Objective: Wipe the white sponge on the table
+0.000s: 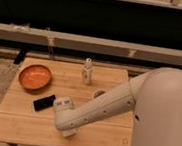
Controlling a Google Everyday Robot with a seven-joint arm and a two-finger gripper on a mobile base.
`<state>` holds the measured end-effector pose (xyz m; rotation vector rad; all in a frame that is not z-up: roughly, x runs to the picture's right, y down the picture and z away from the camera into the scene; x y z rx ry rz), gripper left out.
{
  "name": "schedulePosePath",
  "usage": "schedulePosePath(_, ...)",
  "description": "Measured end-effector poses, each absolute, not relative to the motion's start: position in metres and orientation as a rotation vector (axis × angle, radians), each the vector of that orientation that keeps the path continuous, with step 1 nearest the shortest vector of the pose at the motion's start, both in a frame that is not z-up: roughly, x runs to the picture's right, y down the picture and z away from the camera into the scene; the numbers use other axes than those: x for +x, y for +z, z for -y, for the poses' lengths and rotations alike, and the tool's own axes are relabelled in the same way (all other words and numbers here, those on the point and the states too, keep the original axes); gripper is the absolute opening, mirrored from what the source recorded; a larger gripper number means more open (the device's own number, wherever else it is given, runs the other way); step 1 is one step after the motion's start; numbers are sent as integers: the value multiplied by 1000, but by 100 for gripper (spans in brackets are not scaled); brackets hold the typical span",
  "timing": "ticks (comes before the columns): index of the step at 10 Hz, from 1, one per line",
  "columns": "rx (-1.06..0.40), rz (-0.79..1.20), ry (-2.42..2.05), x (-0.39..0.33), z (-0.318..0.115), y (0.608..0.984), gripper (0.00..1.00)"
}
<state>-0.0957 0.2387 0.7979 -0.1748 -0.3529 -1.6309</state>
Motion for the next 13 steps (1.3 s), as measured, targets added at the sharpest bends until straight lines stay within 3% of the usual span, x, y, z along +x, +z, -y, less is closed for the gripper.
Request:
schedulePosePath(8,-201,195,-1451,-34,-186,840,0)
schedulePosePath(13,-105,228,-1492,-92,-176,832,0)
